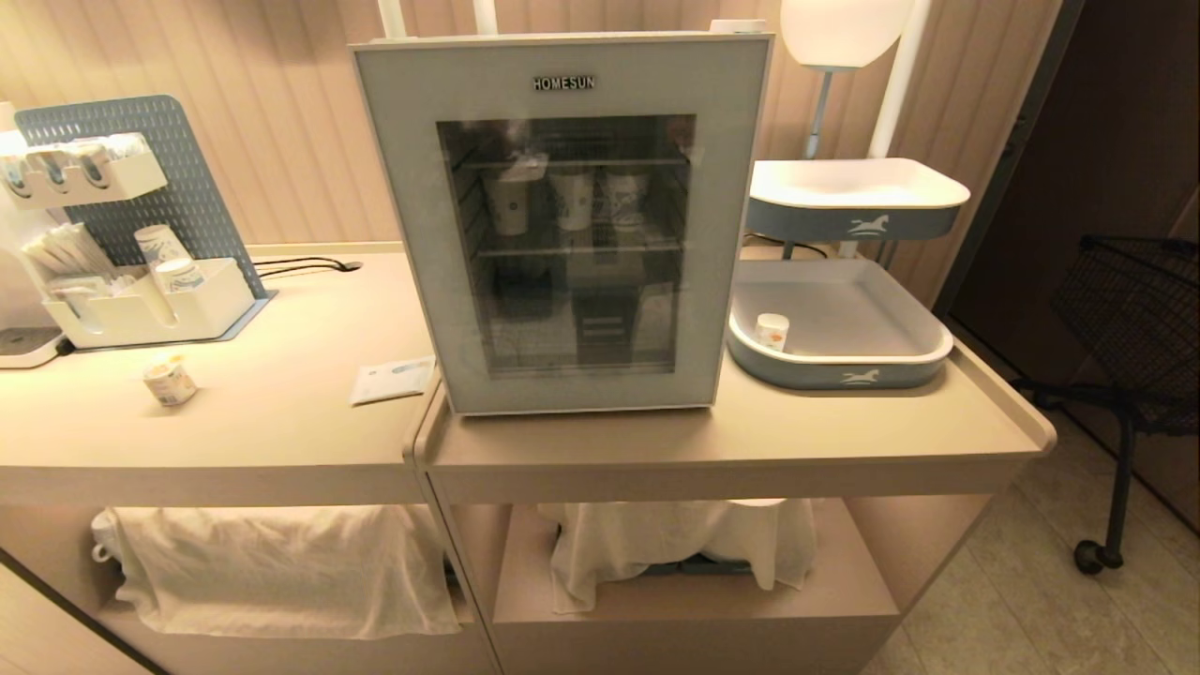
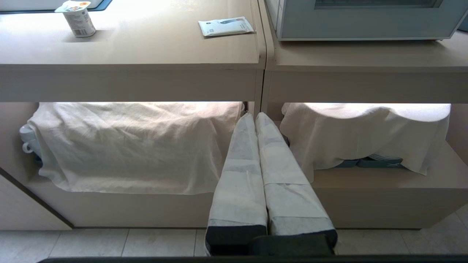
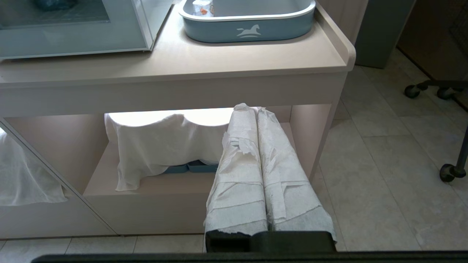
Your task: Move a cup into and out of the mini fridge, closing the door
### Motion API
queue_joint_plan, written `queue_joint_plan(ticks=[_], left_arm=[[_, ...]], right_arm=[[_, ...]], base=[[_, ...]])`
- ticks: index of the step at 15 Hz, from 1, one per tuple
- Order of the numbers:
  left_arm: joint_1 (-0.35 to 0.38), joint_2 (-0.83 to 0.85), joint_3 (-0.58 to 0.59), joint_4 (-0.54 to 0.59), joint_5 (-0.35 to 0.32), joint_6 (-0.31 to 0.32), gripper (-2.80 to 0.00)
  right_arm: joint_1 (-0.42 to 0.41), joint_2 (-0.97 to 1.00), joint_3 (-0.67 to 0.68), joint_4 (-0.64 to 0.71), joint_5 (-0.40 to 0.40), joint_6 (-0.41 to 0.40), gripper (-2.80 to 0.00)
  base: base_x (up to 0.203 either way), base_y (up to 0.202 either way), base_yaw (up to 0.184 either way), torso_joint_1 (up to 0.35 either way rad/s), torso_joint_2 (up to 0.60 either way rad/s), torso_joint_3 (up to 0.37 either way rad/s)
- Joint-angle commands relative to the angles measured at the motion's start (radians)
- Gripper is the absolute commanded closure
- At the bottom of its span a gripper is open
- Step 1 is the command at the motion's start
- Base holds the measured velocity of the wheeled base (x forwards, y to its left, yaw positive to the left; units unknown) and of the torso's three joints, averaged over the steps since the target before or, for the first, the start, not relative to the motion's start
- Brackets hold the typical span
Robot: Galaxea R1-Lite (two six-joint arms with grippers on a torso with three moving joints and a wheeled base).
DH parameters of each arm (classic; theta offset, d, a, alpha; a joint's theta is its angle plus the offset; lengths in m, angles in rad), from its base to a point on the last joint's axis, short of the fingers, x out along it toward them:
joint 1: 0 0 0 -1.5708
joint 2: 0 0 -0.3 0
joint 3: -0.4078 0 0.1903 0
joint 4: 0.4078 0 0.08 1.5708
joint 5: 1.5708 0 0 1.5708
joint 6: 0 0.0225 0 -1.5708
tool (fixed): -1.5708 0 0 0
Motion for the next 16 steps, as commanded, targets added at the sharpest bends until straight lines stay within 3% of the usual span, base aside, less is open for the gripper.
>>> queue_joint_plan(ticks=[1,16], left_arm=[[0.0,0.0,0.002,0.0,0.0,0.0,0.0],[0.0,0.0,0.002,0.0,0.0,0.0,0.0]], right_arm=[[0.0,0.001,0.0,0.0,0.0,0.0,0.0],[0.0,0.001,0.0,0.0,0.0,0.0,0.0]], base=[[0.0,0.0,0.0,0.0,0.0,0.0],[0.0,0.0,0.0,0.0,0.0,0.0]])
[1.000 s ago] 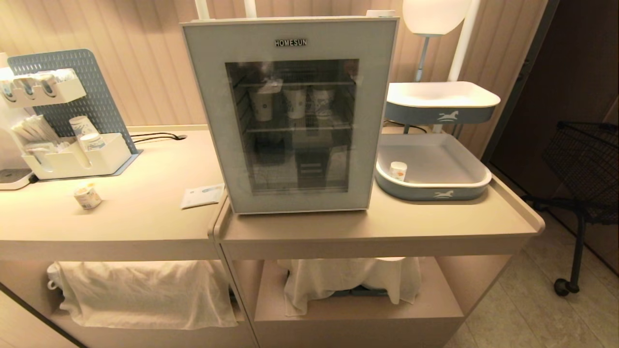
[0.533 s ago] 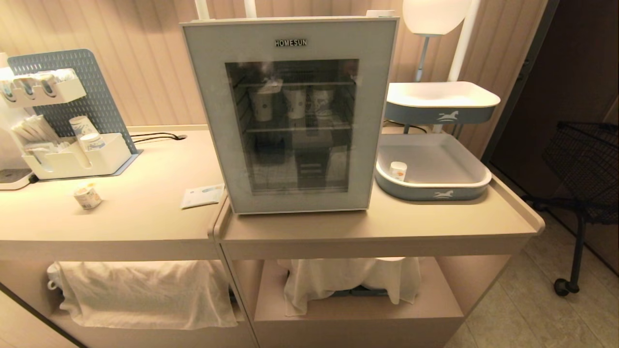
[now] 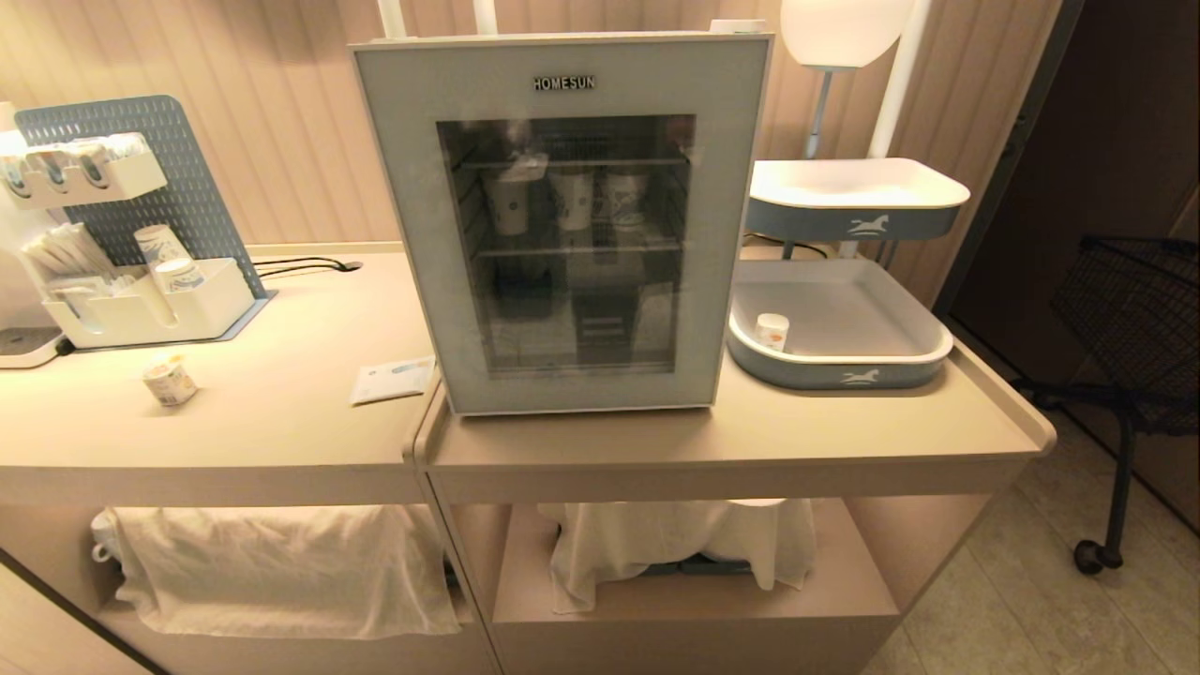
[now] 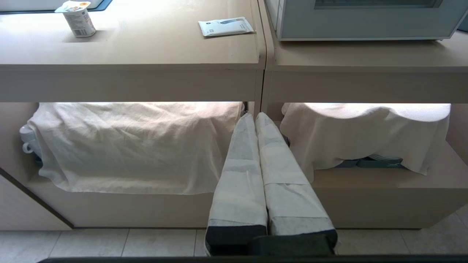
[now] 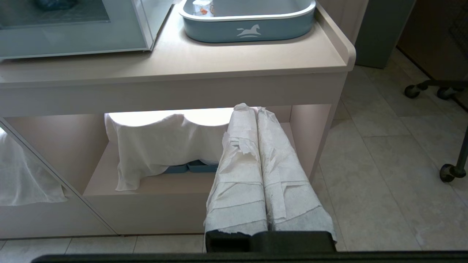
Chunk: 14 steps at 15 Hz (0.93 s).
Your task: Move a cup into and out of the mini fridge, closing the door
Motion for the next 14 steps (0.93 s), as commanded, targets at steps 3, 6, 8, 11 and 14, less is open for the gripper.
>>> queue_joint_plan(ticks=[3,6,8,11,14], left_arm=[[0.0,0.0,0.002,0.0,0.0,0.0,0.0],[0.0,0.0,0.002,0.0,0.001,0.0,0.0],[0.0,0.0,0.002,0.0,0.001,0.0,0.0],[0.0,0.0,0.002,0.0,0.001,0.0,0.0],[0.0,0.0,0.002,0.0,0.001,0.0,0.0]], right_arm=[[0.0,0.001,0.0,0.0,0.0,0.0,0.0],[0.0,0.001,0.0,0.0,0.0,0.0,0.0],[0.0,0.001,0.0,0.0,0.0,0.0,0.0],[0.0,0.001,0.0,0.0,0.0,0.0,0.0],[0.0,0.001,0.0,0.0,0.0,0.0,0.0]], base=[[0.0,0.0,0.0,0.0,0.0,0.0],[0.0,0.0,0.0,0.0,0.0,0.0],[0.0,0.0,0.0,0.0,0.0,0.0],[0.0,0.0,0.0,0.0,0.0,0.0],[0.0,0.0,0.0,0.0,0.0,0.0]])
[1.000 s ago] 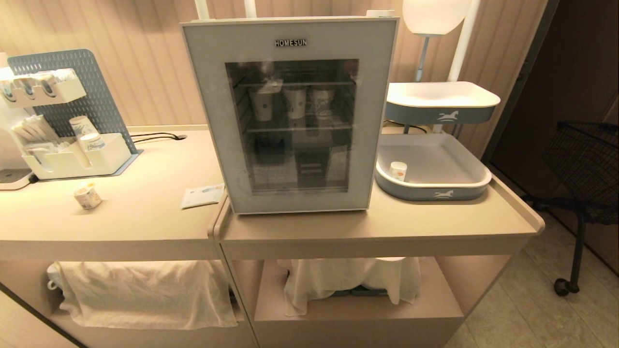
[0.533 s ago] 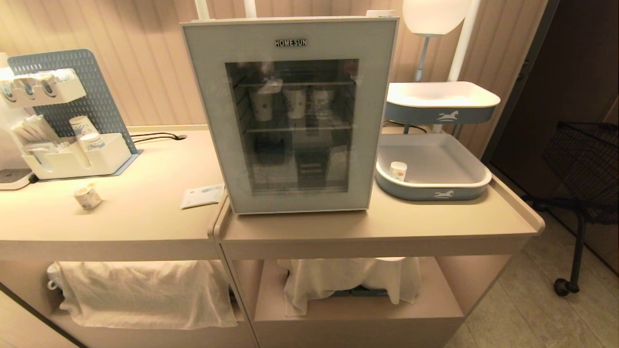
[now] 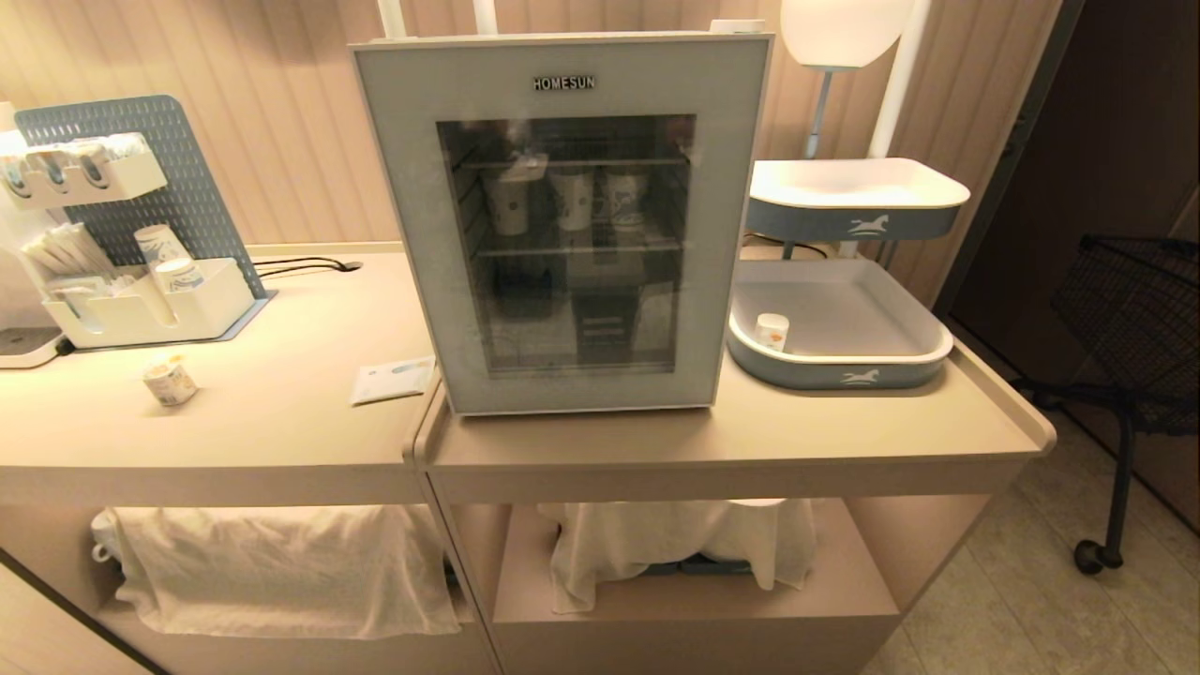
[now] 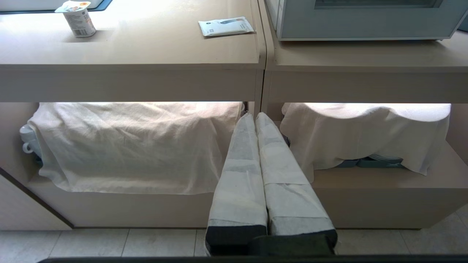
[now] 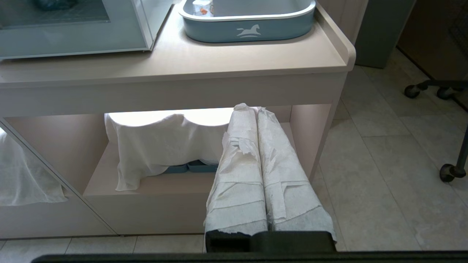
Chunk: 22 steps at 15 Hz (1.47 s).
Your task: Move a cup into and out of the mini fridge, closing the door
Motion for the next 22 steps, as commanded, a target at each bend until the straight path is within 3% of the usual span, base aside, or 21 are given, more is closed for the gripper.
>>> queue_joint_plan(ticks=[1,22], left_arm=[[0.0,0.0,0.002,0.0,0.0,0.0,0.0],[0.0,0.0,0.002,0.0,0.0,0.0,0.0]], right_arm=[[0.0,0.001,0.0,0.0,0.0,0.0,0.0],[0.0,0.001,0.0,0.0,0.0,0.0,0.0]], base=[[0.0,0.0,0.0,0.0,0.0,0.0],[0.0,0.0,0.0,0.0,0.0,0.0]])
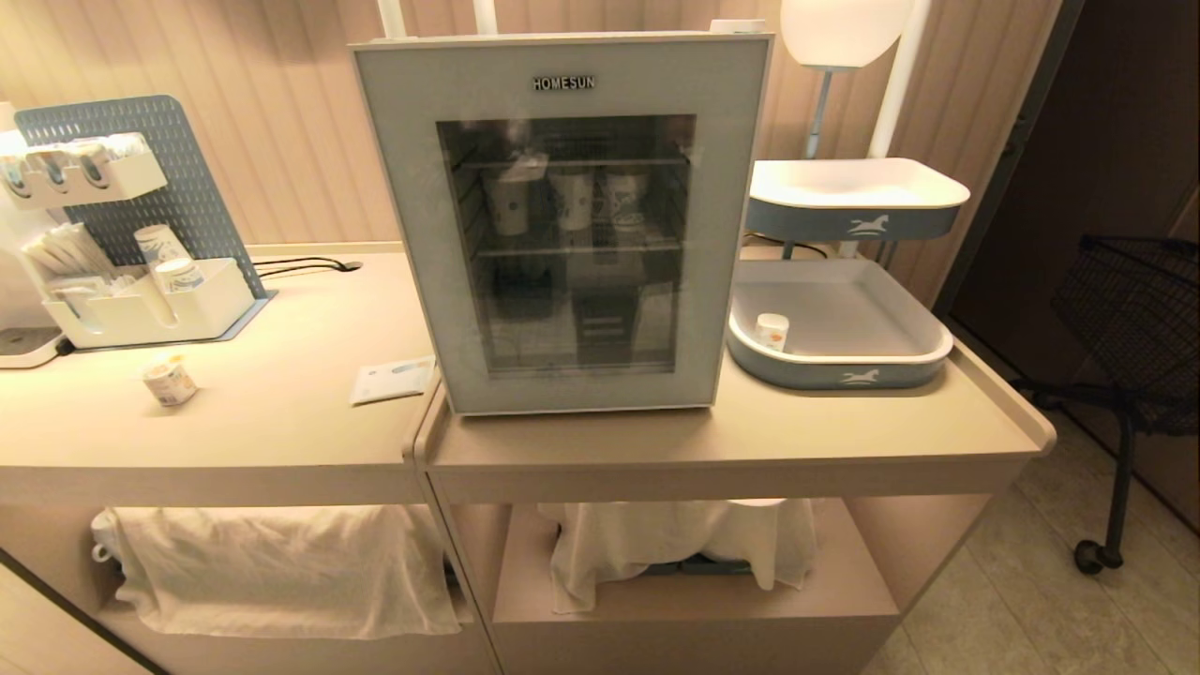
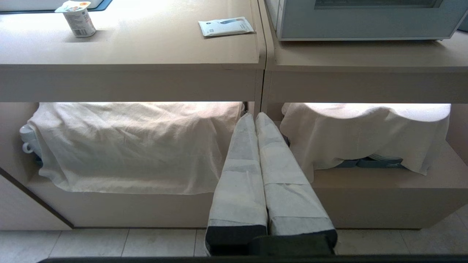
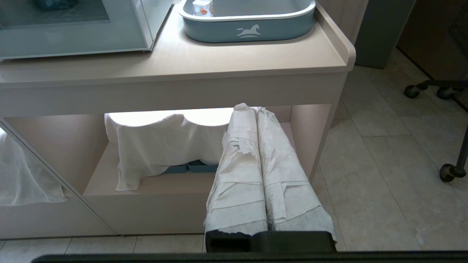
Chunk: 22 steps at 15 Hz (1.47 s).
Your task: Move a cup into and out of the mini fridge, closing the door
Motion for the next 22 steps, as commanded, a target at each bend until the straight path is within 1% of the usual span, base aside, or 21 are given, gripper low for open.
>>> queue_joint_plan(ticks=[1,22], left_arm=[[0.0,0.0,0.002,0.0,0.001,0.0,0.0],[0.0,0.0,0.002,0.0,0.001,0.0,0.0]], right_arm=[[0.0,0.001,0.0,0.0,0.0,0.0,0.0],[0.0,0.001,0.0,0.0,0.0,0.0,0.0]], base=[[0.0,0.0,0.0,0.0,0.0,0.0],[0.0,0.0,0.0,0.0,0.0,0.0]])
